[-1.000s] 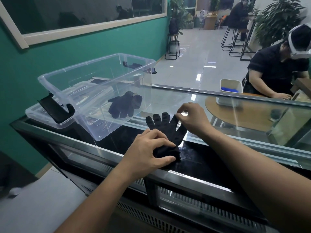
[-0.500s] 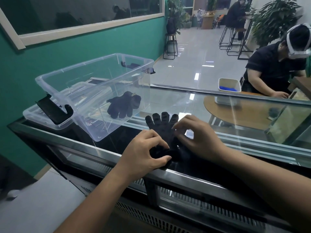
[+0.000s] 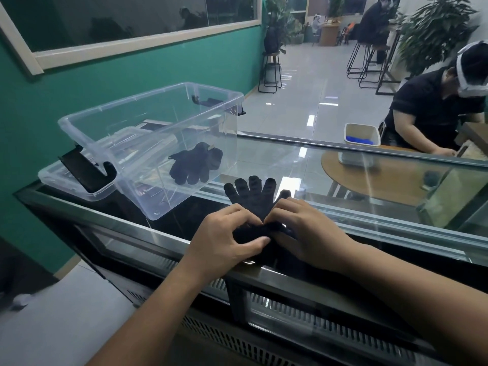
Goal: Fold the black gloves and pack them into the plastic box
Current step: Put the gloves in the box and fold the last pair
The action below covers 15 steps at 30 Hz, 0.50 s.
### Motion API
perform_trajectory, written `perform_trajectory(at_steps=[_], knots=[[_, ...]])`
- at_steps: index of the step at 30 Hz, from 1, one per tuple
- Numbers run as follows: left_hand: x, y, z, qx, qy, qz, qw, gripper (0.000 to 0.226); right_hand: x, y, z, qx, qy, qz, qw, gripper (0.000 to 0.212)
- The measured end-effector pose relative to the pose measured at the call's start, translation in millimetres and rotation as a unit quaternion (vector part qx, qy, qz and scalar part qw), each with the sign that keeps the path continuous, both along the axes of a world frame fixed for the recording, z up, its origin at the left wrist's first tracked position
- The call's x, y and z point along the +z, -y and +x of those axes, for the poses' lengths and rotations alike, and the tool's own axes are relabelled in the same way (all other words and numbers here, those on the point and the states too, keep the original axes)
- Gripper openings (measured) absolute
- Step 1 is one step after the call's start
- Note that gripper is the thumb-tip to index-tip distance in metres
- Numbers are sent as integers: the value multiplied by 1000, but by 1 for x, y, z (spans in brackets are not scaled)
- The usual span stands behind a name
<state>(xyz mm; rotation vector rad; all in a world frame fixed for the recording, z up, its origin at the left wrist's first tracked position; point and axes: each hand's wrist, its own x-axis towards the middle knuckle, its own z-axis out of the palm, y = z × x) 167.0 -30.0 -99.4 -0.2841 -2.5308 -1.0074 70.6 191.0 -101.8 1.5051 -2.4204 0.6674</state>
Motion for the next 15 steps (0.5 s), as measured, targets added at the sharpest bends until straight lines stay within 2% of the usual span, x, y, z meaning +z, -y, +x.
perform_trajectory(at_steps=[4,10,15], knots=[[2,-2,0,20,29,40,999,21,1,-1,-3,-26,76,-78,994,10],[1,-1,-5,92,62,108,988,9,4,3,-6,-96,162,-121,975,16],[-3,-1,-14,131,75,114,982,11,5,7,-6,-144,207,-137,958,16]])
